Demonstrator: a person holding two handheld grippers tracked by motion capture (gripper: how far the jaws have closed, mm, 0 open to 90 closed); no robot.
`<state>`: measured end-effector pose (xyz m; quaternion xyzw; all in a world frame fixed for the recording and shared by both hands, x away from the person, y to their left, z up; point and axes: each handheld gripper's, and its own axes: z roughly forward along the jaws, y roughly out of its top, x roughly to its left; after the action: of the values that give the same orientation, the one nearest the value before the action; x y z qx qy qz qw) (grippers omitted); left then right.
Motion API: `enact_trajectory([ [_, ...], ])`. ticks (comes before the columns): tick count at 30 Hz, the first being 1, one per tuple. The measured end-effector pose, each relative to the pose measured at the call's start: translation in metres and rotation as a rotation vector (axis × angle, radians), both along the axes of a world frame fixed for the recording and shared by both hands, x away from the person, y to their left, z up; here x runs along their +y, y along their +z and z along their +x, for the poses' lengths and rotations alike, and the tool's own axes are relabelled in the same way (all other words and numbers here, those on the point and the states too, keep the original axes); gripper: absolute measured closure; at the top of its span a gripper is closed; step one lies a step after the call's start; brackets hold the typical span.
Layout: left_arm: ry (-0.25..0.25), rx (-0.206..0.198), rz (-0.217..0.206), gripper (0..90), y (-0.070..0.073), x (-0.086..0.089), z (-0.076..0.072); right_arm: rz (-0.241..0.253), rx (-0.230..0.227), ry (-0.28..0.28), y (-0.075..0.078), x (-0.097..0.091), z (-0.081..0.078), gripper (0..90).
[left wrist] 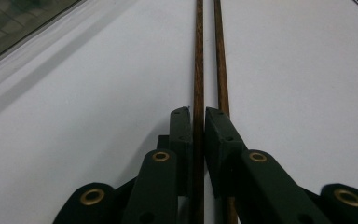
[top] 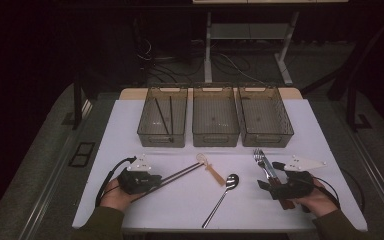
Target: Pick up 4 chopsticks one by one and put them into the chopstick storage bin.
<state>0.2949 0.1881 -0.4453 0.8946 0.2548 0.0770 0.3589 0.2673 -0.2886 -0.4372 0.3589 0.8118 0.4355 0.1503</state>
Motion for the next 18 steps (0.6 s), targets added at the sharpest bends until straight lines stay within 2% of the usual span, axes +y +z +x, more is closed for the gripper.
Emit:
enact_trajectory([
  [11, 0.006, 0.015, 0.012, 84.2, 0.0019, -0.0014, 0.0015, -0.001, -0.003, 0.002, 0.0005, 0.0001, -0.0001, 13.2],
  [15, 0.009, 0.034, -0.011, 84.2, 0.0019, 0.0006, 0.0034, -0.001, -0.006, 0.002, 0.0009, 0.0001, -0.0001, 13.2],
  [17, 0.004, 0.034, -0.002, 84.2, 0.0031, 0.002, 0.0048, 0.0, -0.008, 0.001, 0.0011, -0.0002, 0.0, 13.2],
  [18, 0.016, 0.039, -0.011, 84.2, 0.0034, 0.0017, 0.0041, 0.001, -0.007, 0.0, 0.0012, -0.0003, -0.0001, 13.2],
])
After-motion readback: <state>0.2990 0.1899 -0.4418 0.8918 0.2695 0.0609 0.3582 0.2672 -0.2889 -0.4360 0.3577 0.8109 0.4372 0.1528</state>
